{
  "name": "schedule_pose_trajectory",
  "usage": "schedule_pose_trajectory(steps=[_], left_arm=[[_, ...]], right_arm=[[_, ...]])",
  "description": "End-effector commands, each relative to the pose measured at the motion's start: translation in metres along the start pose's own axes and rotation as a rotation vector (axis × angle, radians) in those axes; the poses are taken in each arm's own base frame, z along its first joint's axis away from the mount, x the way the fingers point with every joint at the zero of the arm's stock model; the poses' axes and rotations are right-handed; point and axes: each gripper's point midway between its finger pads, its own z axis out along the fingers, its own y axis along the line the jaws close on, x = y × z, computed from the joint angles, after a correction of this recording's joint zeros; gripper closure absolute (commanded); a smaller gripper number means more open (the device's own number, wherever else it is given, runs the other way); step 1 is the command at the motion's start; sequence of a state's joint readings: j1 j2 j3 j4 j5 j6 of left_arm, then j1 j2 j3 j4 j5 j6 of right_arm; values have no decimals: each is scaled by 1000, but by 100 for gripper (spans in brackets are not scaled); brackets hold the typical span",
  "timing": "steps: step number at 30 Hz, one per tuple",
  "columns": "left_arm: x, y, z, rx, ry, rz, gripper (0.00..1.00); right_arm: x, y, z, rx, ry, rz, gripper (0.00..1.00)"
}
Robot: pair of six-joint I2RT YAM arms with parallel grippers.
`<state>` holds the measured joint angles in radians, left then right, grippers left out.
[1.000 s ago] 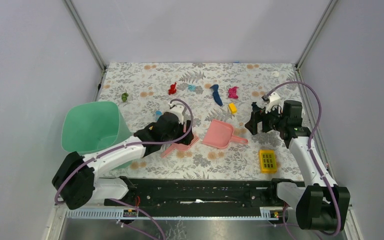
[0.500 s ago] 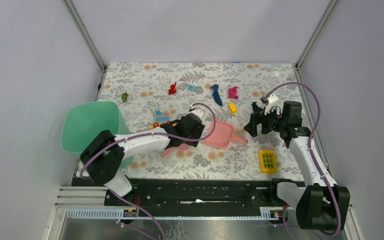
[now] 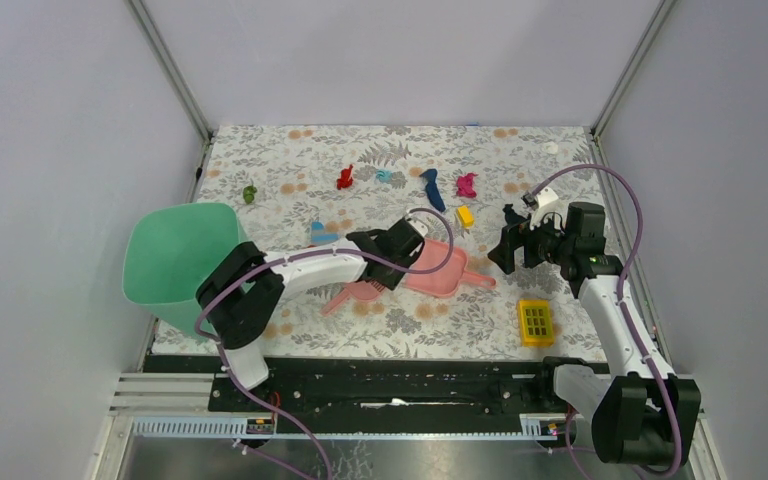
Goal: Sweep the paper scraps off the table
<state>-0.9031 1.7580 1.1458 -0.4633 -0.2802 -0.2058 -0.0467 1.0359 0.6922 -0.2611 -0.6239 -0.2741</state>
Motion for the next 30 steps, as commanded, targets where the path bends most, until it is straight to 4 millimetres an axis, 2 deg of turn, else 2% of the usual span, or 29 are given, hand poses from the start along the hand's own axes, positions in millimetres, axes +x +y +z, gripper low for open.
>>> schedule_pose_trajectory(steps=[1,12,16,18,20,30], left_arm=[[1,-7,2,30,25,20,55],[17,-16,24,51,46,14,58],[18,-24,28,89,57,22,75],[16,-27,27,103,57,19,88],[10,-28,23,110,40,9,99],[-32,-16,-30,107,-103,-57,100]], right_arm=[[-15,6,-4,-29,-37,-32,0],[-14,7,-4,-33,-34,-27,0],[-13,7,-5,-28,-35,-29,0],[-13,6,-5,-27,-34,-29,0],[-12,6,-4,-26,-30,-28,0],[-11,8,-2,-45,-20,-16,0]])
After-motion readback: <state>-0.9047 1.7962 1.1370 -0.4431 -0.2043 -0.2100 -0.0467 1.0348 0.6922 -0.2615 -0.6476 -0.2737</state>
